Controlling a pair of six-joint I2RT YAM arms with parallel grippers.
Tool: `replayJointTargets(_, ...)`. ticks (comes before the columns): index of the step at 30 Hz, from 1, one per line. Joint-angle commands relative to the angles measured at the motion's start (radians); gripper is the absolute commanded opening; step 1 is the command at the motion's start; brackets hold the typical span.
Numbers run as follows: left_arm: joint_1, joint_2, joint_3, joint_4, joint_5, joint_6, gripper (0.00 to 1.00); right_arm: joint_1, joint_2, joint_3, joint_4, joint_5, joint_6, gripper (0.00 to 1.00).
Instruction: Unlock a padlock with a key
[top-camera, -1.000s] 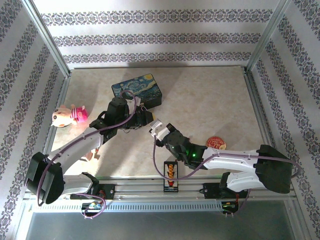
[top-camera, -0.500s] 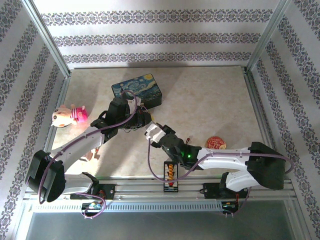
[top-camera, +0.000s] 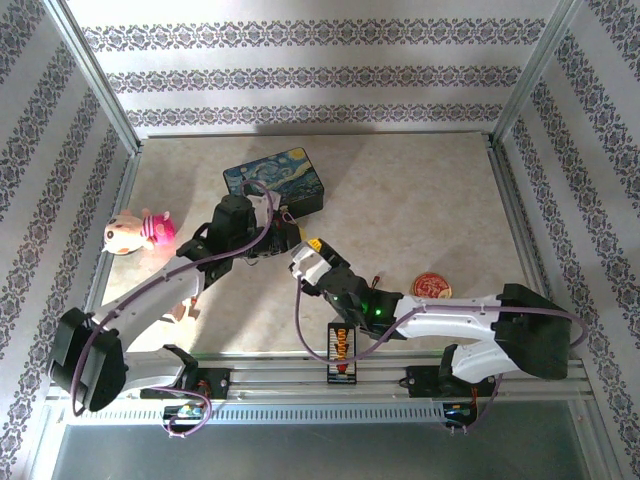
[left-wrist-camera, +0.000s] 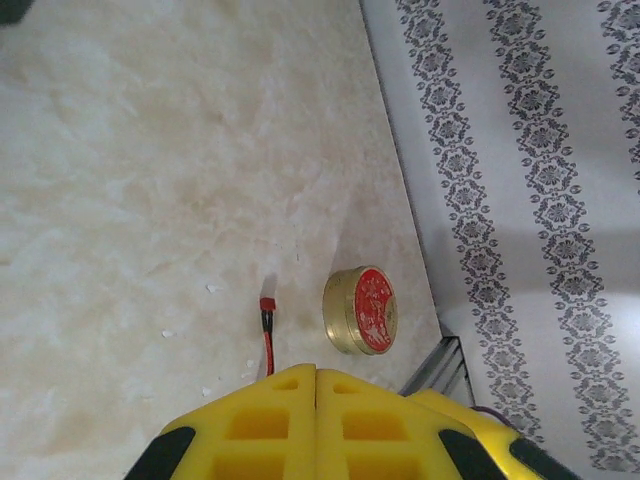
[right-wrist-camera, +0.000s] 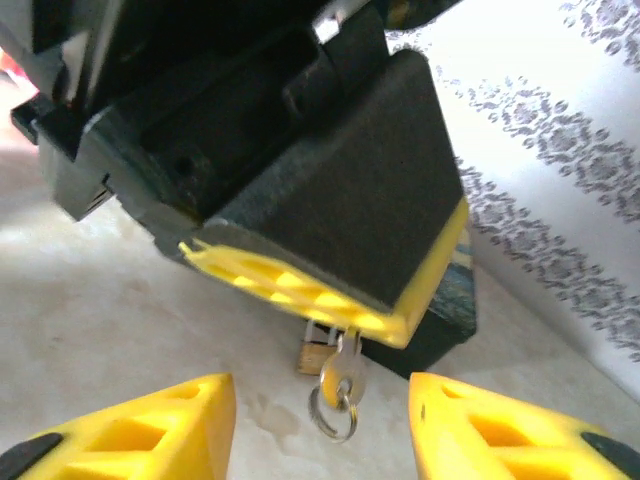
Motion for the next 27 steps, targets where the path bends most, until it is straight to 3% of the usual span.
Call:
replayJointTargets(1,0.011,-0.067,0.016,-0.047,-0.040,0.176,0.00,-0.047,-0.107,-0.021,-0.040,-0.157,0.168,0.57)
replayJointTargets(7,0.011,-0.145,0.009,-0.041,0.022,0.347,0.00,-0.214,-0.281,-0.082,-0.075,-0.532,0.458,0.78)
replayJointTargets(10,0.011,-0.167,-0.005,0.011,0.101,0.390,0.00,-0.339,-0.314,-0.092,-0.042,-0.803,0.631,0.79)
replayJointTargets(14,0.011,-0.171,-0.014,0.080,0.211,0.417,0.00,-0.453,-0.298,-0.096,0.075,-1.075,0.830,0.79)
replayJointTargets(20,0.012,-0.164,-0.048,0.217,0.277,0.358,0.00,-0.463,-0.249,-0.075,0.164,-1.210,0.878,0.73)
replayJointTargets(27,0.011,-0.162,-0.081,0.319,0.294,0.295,0.00,-0.464,-0.193,-0.069,0.247,-1.233,0.895,0.68)
